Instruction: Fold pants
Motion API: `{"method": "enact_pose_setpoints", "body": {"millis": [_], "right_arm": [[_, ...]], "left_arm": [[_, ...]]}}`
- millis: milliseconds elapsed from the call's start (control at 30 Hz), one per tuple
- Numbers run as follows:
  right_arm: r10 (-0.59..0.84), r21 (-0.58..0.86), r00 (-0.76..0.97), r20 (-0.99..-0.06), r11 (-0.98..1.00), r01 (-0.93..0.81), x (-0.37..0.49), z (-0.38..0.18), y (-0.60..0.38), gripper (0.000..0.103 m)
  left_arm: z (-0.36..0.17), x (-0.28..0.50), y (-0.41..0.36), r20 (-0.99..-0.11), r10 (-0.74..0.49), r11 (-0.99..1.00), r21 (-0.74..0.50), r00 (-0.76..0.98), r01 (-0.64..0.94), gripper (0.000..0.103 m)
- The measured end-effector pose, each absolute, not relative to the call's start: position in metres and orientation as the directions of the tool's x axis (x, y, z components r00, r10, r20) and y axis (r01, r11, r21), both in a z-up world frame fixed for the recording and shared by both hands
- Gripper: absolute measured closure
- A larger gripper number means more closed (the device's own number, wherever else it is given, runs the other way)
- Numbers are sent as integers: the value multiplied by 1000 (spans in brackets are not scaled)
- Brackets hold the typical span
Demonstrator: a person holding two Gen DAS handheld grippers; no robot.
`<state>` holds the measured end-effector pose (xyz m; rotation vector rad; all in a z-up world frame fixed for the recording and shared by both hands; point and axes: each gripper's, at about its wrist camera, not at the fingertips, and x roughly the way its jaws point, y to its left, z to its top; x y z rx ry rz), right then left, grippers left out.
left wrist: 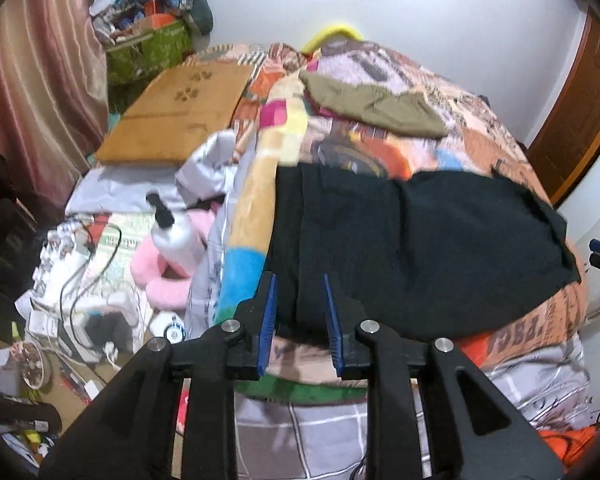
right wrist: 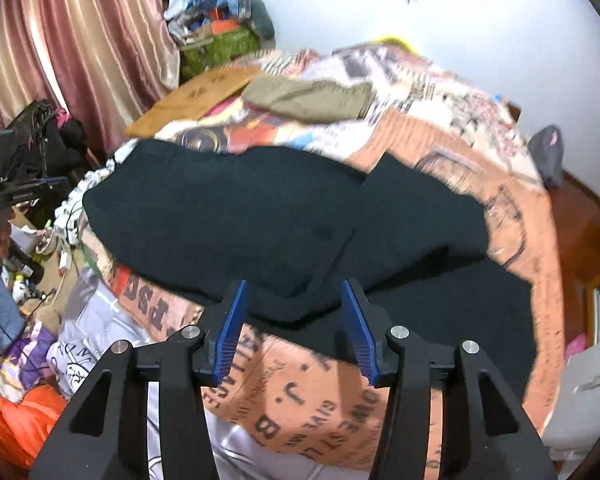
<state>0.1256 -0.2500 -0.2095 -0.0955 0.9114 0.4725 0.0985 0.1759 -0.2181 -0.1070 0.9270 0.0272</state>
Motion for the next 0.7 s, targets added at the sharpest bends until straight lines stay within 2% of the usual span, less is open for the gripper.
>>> {"method": "enact_pose_setpoints", "body": {"millis": [333, 567, 700], "right_arm": [[307, 101, 609, -732, 932, -348, 165, -183, -273, 58], [292, 118, 594, -750, 942, -314, 220, -193, -280, 56], [260, 103, 581, -772, 952, -289, 253, -209, -278, 52]], "left_arm": [[-182, 165, 123, -739, -84, 996, -84, 668, 32, 64], [-185, 221, 70, -722, -156, 987, -88, 674, 135, 53], [-195, 251, 42, -731, -181, 981, -83, 657, 178, 51]]}}
